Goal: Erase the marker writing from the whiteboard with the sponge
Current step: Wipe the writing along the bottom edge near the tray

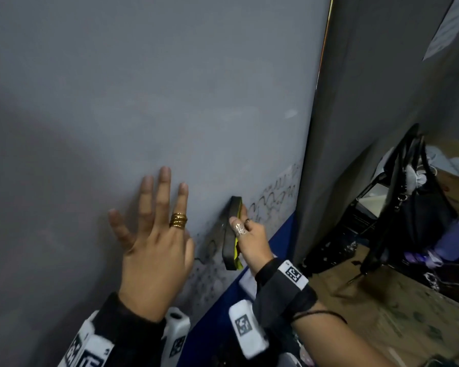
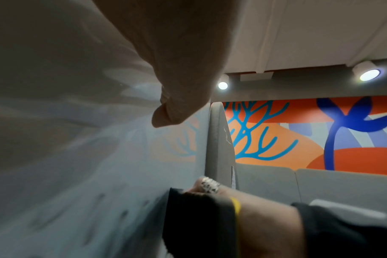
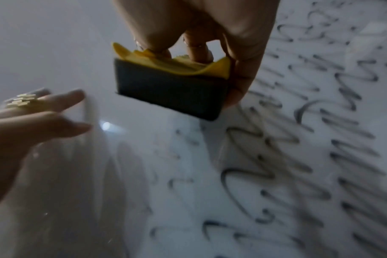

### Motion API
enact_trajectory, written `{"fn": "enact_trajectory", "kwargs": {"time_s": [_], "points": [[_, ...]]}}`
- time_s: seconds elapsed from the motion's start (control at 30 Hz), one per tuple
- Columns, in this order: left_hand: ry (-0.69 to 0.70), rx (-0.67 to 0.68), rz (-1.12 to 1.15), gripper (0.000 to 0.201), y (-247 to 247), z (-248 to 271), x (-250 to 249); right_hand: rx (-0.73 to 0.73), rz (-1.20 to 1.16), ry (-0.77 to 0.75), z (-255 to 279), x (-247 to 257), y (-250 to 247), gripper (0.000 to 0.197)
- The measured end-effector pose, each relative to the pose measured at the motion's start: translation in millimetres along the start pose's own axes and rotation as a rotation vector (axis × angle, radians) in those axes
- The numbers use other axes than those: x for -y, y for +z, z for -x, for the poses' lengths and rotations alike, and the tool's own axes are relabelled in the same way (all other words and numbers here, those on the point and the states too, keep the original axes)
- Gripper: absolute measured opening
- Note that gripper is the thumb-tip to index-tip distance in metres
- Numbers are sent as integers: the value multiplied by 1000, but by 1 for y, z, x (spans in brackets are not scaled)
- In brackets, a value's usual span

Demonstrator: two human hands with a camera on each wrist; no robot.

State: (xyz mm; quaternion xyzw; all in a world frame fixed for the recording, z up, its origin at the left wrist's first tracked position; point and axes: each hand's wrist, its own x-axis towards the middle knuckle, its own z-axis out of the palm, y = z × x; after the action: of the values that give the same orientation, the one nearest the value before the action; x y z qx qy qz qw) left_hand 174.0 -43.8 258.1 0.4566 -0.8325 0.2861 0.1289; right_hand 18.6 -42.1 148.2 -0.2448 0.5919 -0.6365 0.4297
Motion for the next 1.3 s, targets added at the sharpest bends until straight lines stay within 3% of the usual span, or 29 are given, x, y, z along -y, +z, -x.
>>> {"fn": "enact_trajectory", "kwargs": {"time_s": [0.17,0.27,0.37,0.57,0.73,0.8,0.87,1.03,1.2,1.3], "points": [[50,43,-160,87,12,1,17,-101,-53,-18,5,6,11,37],[66,22,-211,86,13,-1,17,-255,-106,53,-21,21,-6,10],[96,4,-190,88,13,0,16,-317,-140,82,-29,23,-7,15],[94,0,-177,93,18,-1,21,-138,-76,-31,49,1,48,9],[71,21,-230,83,13,-2,17,78,5,-41,66,-21,61,42],[56,16,-230,84,11,-1,14,36,14,-19,57,-18,52,37],[47,13,-242,87,9,2,14,-33,39,3,41,-4,36,17],[-70,17,-186,80,-5,40,30,-154,-31,67,12,28,4,21],[-250,-33,81,80,-5,98,67,-119,19,60,43,8,41,20],[-343,-55,118,84,4,127,81,-68,24,-10,91,-15,85,42]]}}
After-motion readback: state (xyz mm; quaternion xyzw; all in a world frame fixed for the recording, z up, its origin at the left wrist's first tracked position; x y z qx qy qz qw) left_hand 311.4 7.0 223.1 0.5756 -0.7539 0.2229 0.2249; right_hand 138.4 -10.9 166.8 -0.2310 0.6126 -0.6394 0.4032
